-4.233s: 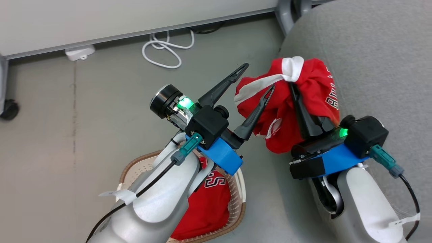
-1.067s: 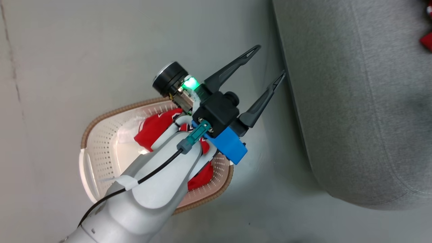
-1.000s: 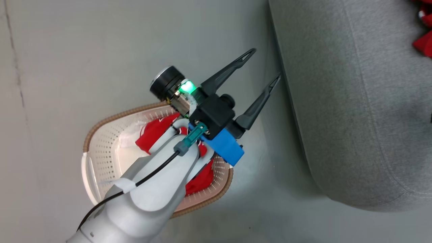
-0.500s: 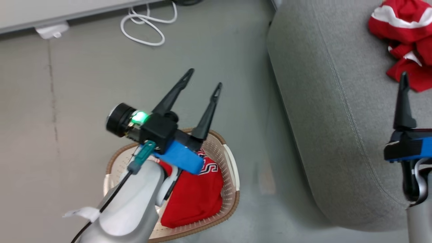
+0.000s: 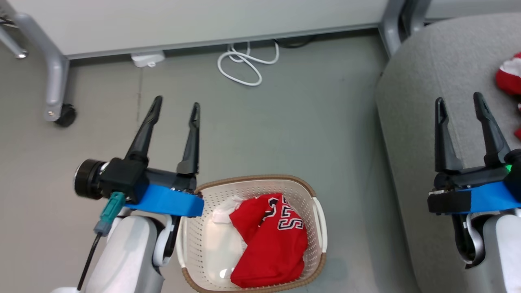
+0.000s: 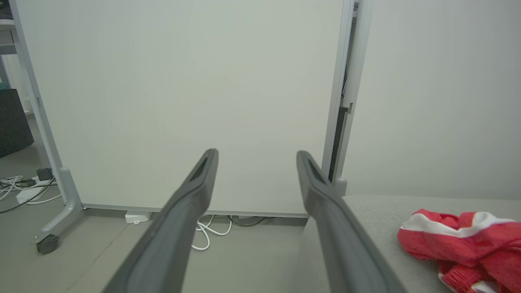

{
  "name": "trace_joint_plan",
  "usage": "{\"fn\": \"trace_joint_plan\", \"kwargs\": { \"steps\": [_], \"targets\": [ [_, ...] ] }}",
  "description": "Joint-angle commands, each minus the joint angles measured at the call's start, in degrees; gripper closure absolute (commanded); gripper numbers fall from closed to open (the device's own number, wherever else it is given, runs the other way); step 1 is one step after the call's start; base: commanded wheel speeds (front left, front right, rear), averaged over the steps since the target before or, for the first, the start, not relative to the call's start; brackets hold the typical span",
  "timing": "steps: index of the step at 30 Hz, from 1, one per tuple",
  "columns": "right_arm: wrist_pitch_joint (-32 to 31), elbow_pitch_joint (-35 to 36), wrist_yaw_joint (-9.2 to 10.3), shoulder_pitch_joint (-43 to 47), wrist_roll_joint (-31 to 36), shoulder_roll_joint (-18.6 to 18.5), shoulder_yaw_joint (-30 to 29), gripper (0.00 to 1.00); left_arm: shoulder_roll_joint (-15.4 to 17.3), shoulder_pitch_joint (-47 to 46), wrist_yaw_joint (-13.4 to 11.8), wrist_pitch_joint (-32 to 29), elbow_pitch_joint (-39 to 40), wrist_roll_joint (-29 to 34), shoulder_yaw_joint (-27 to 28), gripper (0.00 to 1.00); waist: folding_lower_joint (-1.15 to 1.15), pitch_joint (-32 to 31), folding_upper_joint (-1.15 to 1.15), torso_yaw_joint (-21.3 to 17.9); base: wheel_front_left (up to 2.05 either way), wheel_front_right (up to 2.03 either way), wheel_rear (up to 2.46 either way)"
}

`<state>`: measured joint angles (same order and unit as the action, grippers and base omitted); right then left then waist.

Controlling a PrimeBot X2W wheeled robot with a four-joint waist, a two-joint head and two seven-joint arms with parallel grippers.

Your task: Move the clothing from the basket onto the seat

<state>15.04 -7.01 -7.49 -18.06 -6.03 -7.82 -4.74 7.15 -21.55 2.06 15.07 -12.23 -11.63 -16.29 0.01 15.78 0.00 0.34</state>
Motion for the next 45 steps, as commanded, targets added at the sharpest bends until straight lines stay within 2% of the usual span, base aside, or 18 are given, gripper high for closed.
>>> {"fn": "trace_joint_plan", "kwargs": {
  "steps": [1, 7, 16, 29, 45],
  "targets": [
    [0.22, 0.49, -0.01, 1.21, 0.34, 0.21, 0.44, 0.0, -0.08, 1.04, 0.16, 0.15, 0.35, 0.32, 1.19, 0.0, -0.01, -1.92, 0.0, 2.18, 0.0, 0.0, 0.0],
    [0.22, 1.44, -0.02, 3.57, 0.89, 1.13, 2.24, 0.0, -0.93, 4.57, 1.29, 0.15, 0.98, 1.22, 5.94, 0.0, -0.01, -4.43, 0.0, 4.79, 0.0, 0.0, 0.0],
    [0.22, 2.56, -0.02, 8.66, 1.78, 2.6, 3.0, 0.0, -1.63, 9.78, 2.83, 0.15, 0.82, 2.89, 10.03, 0.0, -0.01, -8.26, 0.0, 6.24, 0.0, 0.0, 0.0],
    [0.22, 3.02, -0.01, 14.97, 2.5, 3.62, 2.79, 0.0, -3.12, 12.34, 4.3, 0.15, -0.71, 3.98, 10.68, 0.0, -0.01, -9.96, 0.0, 5.98, 0.0, 0.0, 0.0],
    [0.22, 3.29, -0.02, 16.24, 2.63, 4.82, 1.41, 0.0, -3.67, 12.79, 5.02, 0.15, -1.34, 4.75, 11.54, 0.0, -0.01, -10.92, 0.0, 5.32, 0.0, 0.0, 0.0]
  ]
}}
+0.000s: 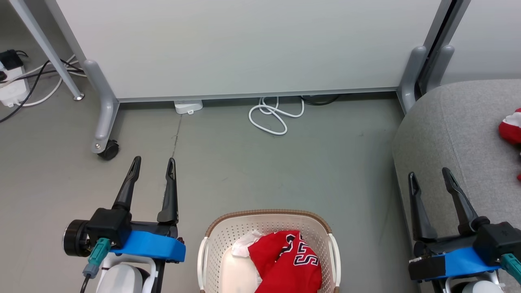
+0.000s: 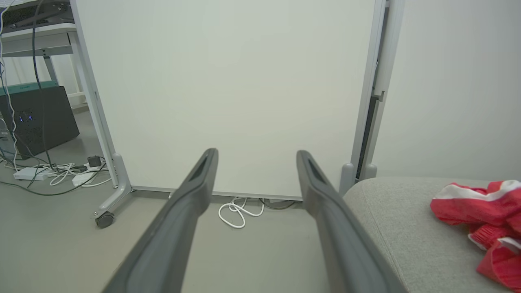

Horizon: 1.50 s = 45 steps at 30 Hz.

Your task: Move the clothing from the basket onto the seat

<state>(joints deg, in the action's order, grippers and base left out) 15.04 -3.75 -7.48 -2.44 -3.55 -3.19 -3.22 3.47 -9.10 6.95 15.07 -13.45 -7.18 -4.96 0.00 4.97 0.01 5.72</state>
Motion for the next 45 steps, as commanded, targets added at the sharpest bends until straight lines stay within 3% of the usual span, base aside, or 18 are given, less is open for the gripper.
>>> {"fn": "trace_joint_plan", "kwargs": {
  "steps": [1, 22, 29, 45],
  "targets": [
    [0.22, 0.0, -0.03, 0.64, 0.13, 0.23, -0.14, 0.0, 0.0, 0.44, 0.17, 0.15, -0.12, 0.31, 0.27, 0.0, 0.0, -0.16, -0.01, -0.09, 0.0, 0.0, 0.0],
    [0.22, -0.57, -0.03, -0.73, -0.28, 0.36, 0.17, 0.0, -0.33, -1.74, 0.64, 0.15, -1.71, -0.28, -1.9, 0.0, 0.0, -0.02, -0.01, -1.18, 0.0, 0.0, 0.0],
    [0.22, 0.23, -0.03, -3.29, 0.2, 0.34, 0.91, 0.0, 1.38, -6.38, 0.67, 0.15, -4.32, -2.12, -8.06, 0.0, 0.0, 2.39, -0.01, -2.7, 0.0, 0.0, 0.0],
    [0.22, 2.59, -0.03, -12.72, 0.61, -1.81, 2.74, 0.0, 5.2, -22.92, 0.52, 0.16, -23.5, -11.19, -29.26, 0.0, 0.0, 15.74, -0.01, -8.8, 0.0, 0.0, 0.0]
  ]
}}
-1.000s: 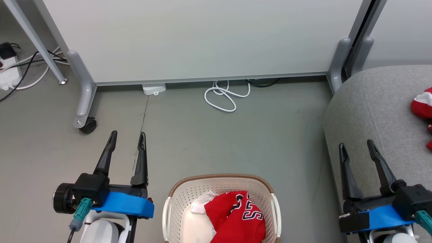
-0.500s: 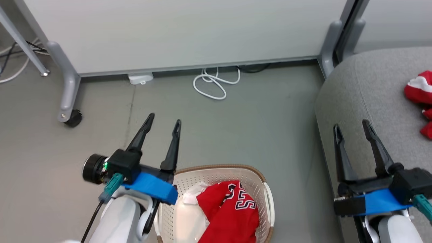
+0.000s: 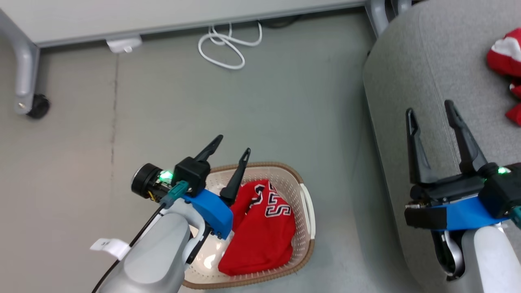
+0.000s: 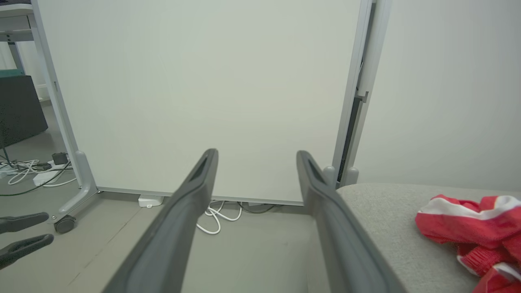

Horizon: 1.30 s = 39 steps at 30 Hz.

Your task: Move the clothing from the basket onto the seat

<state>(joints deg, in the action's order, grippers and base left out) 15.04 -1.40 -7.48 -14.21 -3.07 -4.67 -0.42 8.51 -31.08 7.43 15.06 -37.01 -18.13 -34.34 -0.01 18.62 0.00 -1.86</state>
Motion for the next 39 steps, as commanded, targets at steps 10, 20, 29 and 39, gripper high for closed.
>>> {"fn": "trace_joint_plan", "kwargs": {
  "steps": [10, 20, 29, 39],
  "targets": [
    [0.23, 2.33, -0.02, -5.39, 0.62, -1.14, 0.88, 0.0, 0.61, -10.35, 0.04, -0.05, -11.93, -8.97, -14.13, 0.0, 0.01, 11.99, 0.0, -2.56, 0.0, 0.0, 0.0],
    [0.22, 4.19, -0.03, -8.71, 1.1, -2.07, 1.0, 0.0, 1.3, -16.18, 0.04, -5.44, -19.16, -20.03, -27.78, 0.0, 0.01, 20.34, 0.0, -3.36, 0.0, 0.0, 0.0],
    [0.23, 6.73, -0.02, -10.38, 1.82, -2.27, 0.78, 0.0, 3.06, -20.96, 0.04, -11.77, -21.14, -28.95, -35.85, 0.0, 0.01, 28.37, 0.0, -3.77, 0.0, 0.0, 0.0],
    [0.22, 10.39, -0.03, -11.19, 2.71, -2.54, 0.22, 0.0, 3.6, -25.49, 0.04, -19.41, -21.48, -33.55, -38.72, 0.0, 0.01, 35.76, 0.0, -3.38, 0.0, 0.0, 0.0]
  ]
}}
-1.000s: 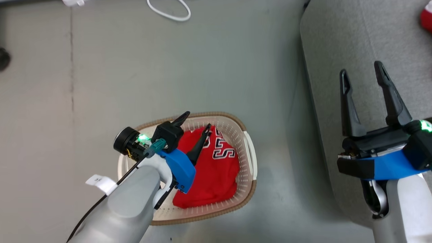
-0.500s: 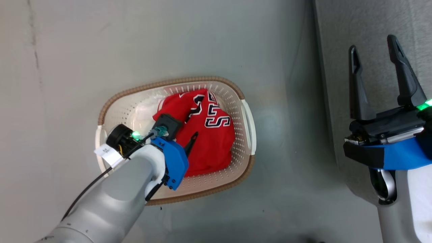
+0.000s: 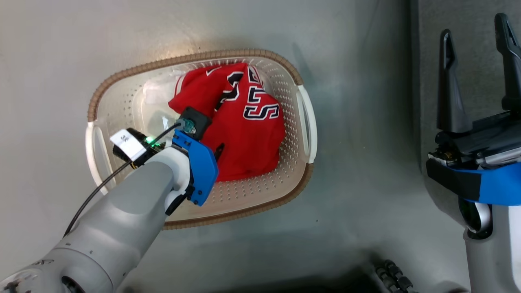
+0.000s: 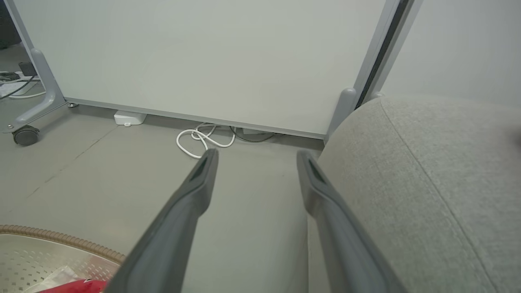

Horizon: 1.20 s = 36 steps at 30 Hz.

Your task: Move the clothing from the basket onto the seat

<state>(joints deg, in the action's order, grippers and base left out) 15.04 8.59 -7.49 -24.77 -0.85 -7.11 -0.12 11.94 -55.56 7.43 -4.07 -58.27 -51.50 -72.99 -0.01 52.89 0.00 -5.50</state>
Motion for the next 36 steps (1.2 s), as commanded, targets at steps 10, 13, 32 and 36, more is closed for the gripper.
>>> {"fn": "trace_joint_plan", "kwargs": {
  "steps": [10, 13, 32, 36],
  "targets": [
    [0.23, 2.62, -0.01, -0.78, 0.6, -0.39, -0.24, 0.0, 0.7, -3.32, 0.04, -6.7, 0.52, -1.91, -0.47, 0.0, 0.01, 6.21, 0.0, 0.03, 0.0, 0.0, 0.0],
    [0.22, 3.02, -0.01, -0.51, 0.66, -0.24, -0.38, 0.0, 1.06, -3.72, 0.04, -7.11, 1.51, -2.28, -0.49, 0.0, 0.01, 7.36, 0.0, -0.31, 0.0, 0.0, 0.0],
    [0.23, 4.4, -0.01, 1.46, 1.05, 0.61, -0.22, 0.0, 0.19, -4.36, 0.04, -6.51, 2.5, 0.28, -0.48, 0.7, 0.01, 9.32, 0.0, -0.77, 0.0, 0.0, 0.0],
    [0.23, 4.07, -0.01, 0.91, 0.76, 0.61, -0.11, 0.0, -0.08, -4.67, 0.05, -5.78, 2.61, 0.76, -0.49, 1.0, 0.01, 9.36, 0.0, -0.72, 0.0, 0.0, 0.0]
  ]
}}
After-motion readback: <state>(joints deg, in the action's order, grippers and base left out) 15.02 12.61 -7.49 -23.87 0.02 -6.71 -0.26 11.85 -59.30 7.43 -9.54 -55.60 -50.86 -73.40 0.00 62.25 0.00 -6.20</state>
